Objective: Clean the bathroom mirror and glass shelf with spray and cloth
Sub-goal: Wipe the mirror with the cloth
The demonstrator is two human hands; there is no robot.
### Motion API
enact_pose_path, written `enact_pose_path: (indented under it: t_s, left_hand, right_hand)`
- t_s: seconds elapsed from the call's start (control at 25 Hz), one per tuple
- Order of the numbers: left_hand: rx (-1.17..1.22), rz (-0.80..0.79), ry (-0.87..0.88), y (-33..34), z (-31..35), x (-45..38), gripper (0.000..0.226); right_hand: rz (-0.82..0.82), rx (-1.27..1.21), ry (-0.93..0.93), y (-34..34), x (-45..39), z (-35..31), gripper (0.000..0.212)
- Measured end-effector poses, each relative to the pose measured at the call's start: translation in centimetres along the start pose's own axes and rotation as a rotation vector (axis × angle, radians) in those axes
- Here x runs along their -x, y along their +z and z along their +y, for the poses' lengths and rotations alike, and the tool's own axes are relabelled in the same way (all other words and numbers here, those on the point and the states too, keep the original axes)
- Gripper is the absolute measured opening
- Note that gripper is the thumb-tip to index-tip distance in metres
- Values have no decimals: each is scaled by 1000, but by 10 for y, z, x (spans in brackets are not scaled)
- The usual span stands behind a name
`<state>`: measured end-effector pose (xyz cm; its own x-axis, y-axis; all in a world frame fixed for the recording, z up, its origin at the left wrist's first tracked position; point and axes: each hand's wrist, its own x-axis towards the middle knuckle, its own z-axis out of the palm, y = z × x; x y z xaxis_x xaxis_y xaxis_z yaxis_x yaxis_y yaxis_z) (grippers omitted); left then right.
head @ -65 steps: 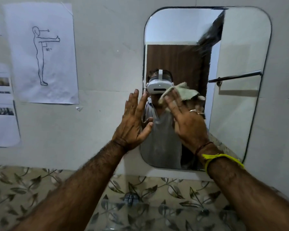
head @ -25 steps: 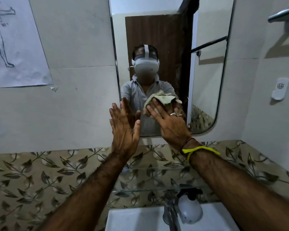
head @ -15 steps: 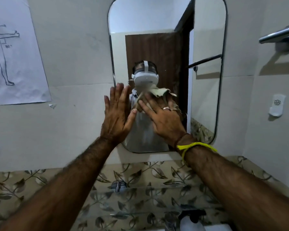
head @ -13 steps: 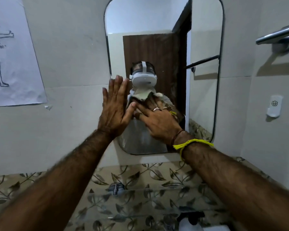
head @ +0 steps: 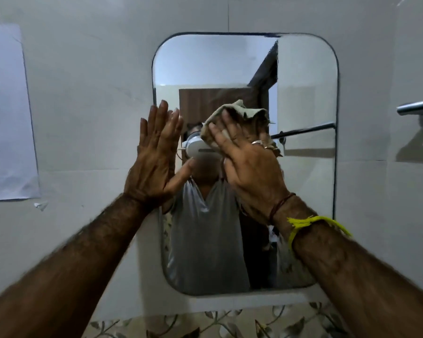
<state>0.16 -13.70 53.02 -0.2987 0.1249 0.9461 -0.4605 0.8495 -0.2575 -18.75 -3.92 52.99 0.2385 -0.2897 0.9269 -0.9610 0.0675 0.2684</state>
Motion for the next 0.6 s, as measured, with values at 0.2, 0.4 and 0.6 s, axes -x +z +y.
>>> enact_pose_path:
  t_s: [0.2,0.4,0.6]
  left_hand:
    - [-52,-7,36,3,-6,4,85]
    - [-215,-36,64,8,-5,5,85]
    - [-281,-56,50,8,-4,6,86]
  right_hand:
    - [5,77,-241,2,-28,11,65]
    - [98,28,-88,-1,-74,-4,63]
    - [115,-7,64,-13,-105,10,63]
